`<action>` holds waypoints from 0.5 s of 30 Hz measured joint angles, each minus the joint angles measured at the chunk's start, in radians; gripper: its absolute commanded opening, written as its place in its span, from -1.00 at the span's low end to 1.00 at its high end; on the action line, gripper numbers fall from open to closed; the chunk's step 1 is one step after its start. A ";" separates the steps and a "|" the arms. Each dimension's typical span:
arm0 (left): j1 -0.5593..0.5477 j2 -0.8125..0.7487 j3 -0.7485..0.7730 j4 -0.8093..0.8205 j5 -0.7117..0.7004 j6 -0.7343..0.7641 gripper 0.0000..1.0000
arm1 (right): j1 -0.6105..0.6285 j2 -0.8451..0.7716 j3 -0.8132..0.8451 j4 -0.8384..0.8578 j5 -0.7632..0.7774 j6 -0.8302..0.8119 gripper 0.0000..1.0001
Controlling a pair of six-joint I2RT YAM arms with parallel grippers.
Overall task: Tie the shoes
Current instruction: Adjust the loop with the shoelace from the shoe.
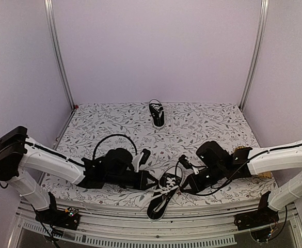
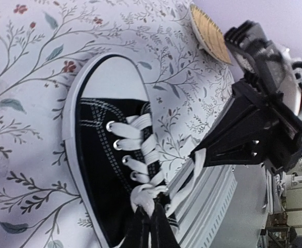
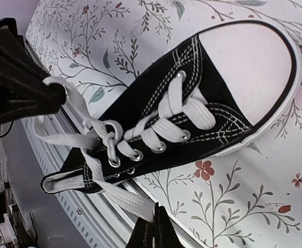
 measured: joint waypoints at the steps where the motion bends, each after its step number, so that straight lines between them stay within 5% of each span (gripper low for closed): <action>1: -0.008 -0.003 0.020 -0.015 -0.009 0.021 -1.00 | 0.000 0.000 0.012 -0.003 0.004 0.002 -0.95; 15: -0.187 -0.003 0.116 -0.125 -0.062 0.220 -1.00 | -0.011 0.002 0.047 -0.021 0.029 0.028 -0.95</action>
